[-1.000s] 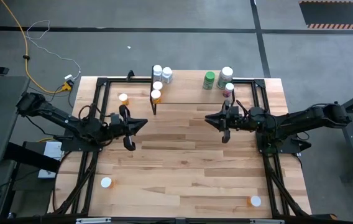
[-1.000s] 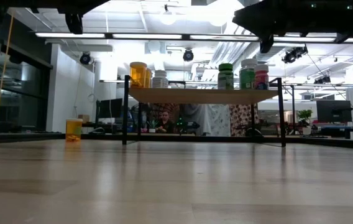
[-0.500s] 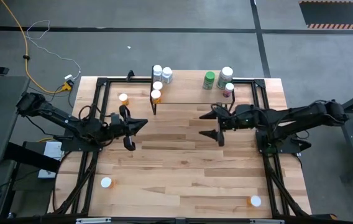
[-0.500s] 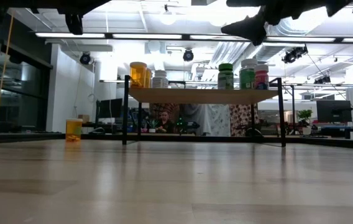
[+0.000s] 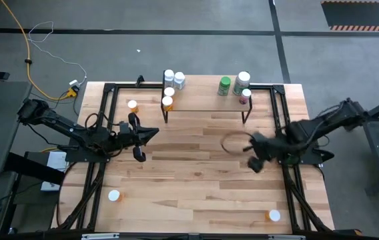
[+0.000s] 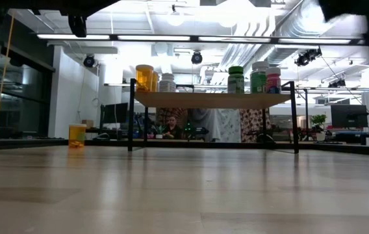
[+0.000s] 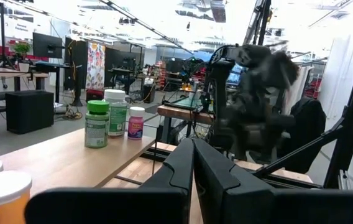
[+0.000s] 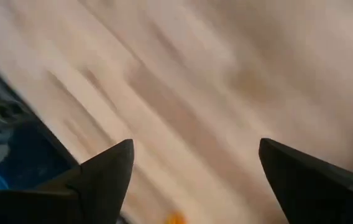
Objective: Pick and place medicine bottles onto shelf by color
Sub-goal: Put the orange pill bottle on the shelf
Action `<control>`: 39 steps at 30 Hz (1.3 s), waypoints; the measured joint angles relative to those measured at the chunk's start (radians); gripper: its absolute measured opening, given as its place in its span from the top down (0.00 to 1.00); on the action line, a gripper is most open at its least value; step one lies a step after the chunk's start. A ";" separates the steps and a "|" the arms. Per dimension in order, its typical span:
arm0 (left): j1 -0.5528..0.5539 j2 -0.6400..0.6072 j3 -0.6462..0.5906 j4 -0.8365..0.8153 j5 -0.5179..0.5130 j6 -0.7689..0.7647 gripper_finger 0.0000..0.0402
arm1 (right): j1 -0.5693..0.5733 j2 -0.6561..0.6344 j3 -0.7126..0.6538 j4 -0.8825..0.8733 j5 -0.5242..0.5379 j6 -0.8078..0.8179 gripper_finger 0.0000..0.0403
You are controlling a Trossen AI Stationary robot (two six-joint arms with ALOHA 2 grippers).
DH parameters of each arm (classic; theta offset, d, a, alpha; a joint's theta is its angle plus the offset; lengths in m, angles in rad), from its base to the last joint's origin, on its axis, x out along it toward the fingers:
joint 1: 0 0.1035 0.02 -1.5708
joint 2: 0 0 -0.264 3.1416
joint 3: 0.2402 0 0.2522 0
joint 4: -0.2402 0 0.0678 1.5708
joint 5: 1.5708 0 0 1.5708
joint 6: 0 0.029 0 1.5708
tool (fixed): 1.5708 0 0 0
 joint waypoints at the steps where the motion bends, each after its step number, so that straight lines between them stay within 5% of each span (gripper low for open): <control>1: 0.000 0.000 0.000 0.000 0.000 0.000 1.00 | 0.050 0.000 -0.010 -0.031 -0.036 0.102 0.16; 8: 0.000 0.000 0.000 0.000 0.000 0.003 0.99 | 0.342 0.001 -0.097 0.050 -0.184 0.657 0.16; 16: 0.000 0.000 0.000 0.000 0.000 0.010 0.99 | 0.535 0.055 -0.194 0.380 -0.209 1.015 0.16; 26: 0.000 0.000 0.000 0.000 0.000 0.010 0.99 | 0.554 0.256 -0.206 0.514 -0.362 1.026 0.16; 39: 0.000 0.000 0.000 0.003 0.000 0.054 0.99 | 0.554 0.300 -0.207 0.602 -0.337 1.037 0.16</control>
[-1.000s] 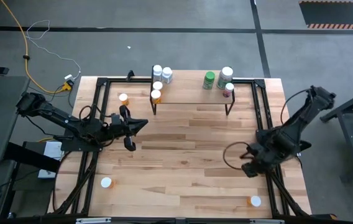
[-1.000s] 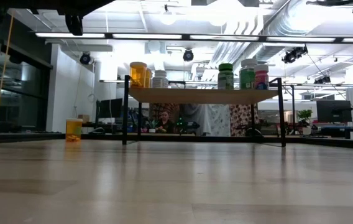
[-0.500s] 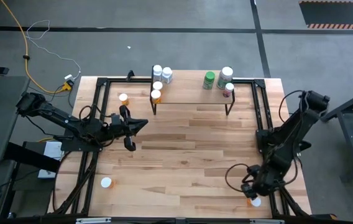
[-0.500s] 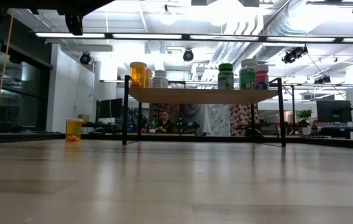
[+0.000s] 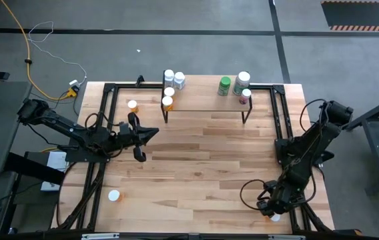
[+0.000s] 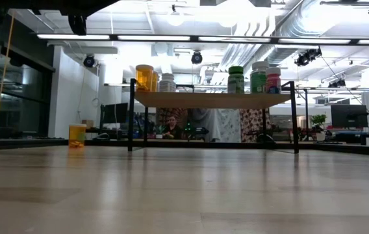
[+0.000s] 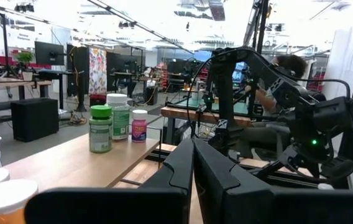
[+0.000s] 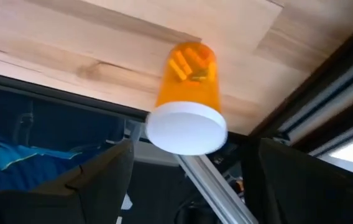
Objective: Pick and place medicine bottles onto shelf by color
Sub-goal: Put the orange pill bottle on the shelf
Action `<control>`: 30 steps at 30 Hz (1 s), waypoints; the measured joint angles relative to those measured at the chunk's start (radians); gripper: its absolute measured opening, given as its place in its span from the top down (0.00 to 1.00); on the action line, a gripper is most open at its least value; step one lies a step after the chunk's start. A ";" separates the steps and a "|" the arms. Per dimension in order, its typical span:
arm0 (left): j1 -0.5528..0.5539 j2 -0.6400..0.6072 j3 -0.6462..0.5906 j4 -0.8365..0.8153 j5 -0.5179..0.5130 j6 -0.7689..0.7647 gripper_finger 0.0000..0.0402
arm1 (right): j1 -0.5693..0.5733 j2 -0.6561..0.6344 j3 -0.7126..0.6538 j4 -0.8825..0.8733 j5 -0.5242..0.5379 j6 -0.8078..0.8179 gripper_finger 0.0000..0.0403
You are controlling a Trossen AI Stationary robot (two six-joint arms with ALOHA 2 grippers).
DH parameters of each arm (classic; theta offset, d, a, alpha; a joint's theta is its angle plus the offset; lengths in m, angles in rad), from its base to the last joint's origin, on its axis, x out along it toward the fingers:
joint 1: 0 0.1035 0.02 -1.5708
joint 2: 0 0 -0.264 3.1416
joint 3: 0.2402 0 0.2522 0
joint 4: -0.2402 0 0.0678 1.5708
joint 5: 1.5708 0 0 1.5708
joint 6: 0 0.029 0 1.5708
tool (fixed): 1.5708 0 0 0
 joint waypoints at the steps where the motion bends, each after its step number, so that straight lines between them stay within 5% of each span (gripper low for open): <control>1: 0.000 0.000 0.000 0.000 0.000 0.000 0.99 | -0.001 0.001 0.000 0.006 0.007 -0.001 0.16; 21: 0.000 0.000 0.000 0.000 0.000 0.000 0.99 | -0.015 0.087 0.000 0.057 -0.078 -0.035 0.17; 30: 0.000 0.000 0.000 0.000 0.000 0.000 0.99 | -0.016 0.087 0.000 0.039 -0.047 -0.033 0.28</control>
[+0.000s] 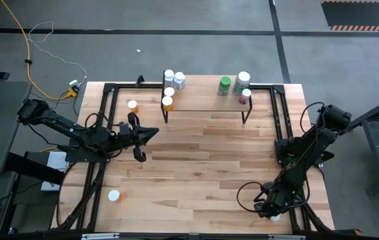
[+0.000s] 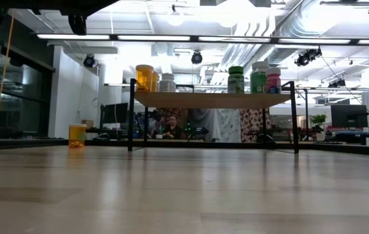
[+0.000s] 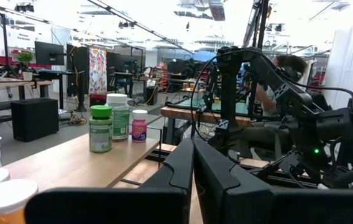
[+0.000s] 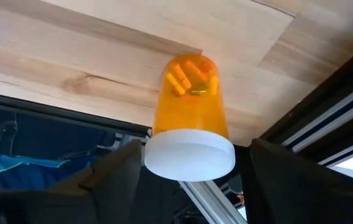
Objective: Pick and place medicine bottles onto shelf by color
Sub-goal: Put the orange pill bottle on the shelf
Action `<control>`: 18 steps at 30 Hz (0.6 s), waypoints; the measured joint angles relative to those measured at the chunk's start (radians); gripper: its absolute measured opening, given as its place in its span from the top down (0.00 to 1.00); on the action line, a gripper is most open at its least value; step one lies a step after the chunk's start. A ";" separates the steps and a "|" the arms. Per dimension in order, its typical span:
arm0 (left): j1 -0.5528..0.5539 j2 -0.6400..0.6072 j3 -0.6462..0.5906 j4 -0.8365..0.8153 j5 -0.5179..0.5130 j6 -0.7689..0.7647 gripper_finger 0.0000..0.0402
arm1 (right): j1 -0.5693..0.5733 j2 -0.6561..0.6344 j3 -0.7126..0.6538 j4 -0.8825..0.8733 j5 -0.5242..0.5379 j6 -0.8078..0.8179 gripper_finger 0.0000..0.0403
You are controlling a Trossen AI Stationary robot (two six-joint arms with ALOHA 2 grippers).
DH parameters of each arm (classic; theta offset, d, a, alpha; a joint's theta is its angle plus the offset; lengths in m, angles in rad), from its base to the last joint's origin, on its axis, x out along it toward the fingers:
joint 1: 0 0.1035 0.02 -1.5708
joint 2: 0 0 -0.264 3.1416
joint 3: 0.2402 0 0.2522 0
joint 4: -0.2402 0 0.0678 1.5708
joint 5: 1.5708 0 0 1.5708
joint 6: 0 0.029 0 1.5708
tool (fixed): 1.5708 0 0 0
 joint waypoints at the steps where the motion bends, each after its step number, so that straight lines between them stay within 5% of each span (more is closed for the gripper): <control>1: 0.000 0.000 0.000 0.000 0.000 0.000 0.99 | 0.000 0.000 0.000 0.000 0.000 0.000 0.30; 18: 0.000 0.000 0.000 0.000 0.000 0.000 0.99 | 0.000 0.000 0.000 0.005 -0.007 0.005 0.50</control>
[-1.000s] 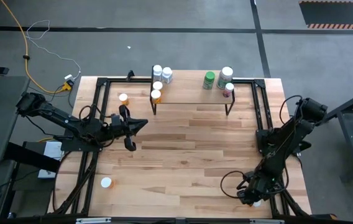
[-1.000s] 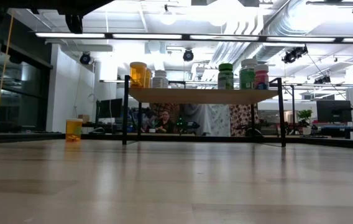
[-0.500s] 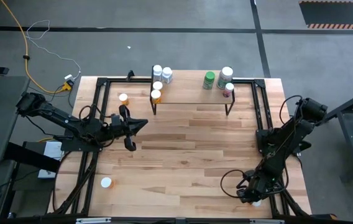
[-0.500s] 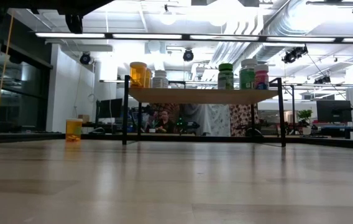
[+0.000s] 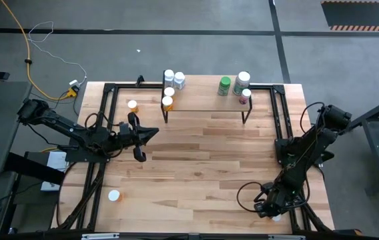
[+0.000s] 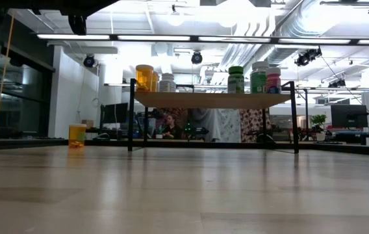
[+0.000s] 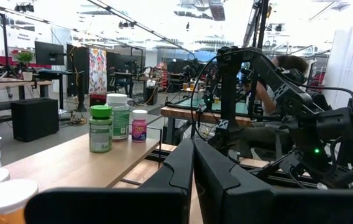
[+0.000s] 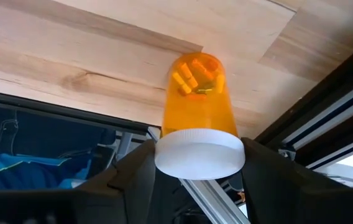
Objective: Pick and place medicine bottles onto shelf by color
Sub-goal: Put the orange pill bottle on the shelf
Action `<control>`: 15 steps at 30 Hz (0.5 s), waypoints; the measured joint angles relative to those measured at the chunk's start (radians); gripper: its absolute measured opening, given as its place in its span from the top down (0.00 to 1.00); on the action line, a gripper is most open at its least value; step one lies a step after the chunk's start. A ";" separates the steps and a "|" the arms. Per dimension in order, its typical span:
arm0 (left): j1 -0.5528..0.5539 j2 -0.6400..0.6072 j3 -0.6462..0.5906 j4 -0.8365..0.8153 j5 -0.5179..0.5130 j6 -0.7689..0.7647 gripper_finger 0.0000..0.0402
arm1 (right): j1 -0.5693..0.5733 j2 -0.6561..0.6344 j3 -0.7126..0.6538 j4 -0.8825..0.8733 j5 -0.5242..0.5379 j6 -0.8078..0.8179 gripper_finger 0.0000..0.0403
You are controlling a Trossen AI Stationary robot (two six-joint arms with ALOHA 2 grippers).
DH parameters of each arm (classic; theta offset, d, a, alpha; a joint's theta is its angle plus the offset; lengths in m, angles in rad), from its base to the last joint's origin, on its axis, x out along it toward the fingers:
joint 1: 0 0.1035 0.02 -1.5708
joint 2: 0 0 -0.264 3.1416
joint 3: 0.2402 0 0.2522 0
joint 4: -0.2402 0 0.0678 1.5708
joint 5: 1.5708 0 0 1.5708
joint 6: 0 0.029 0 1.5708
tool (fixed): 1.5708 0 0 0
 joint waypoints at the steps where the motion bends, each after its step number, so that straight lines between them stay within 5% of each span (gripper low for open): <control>1: 0.000 0.000 0.000 0.000 0.000 0.000 0.99 | 0.000 0.000 0.000 0.000 -0.001 -0.004 0.50; 15: 0.000 0.000 0.000 0.000 0.000 0.007 0.99 | -0.074 -0.021 0.002 0.066 -0.044 -0.197 0.51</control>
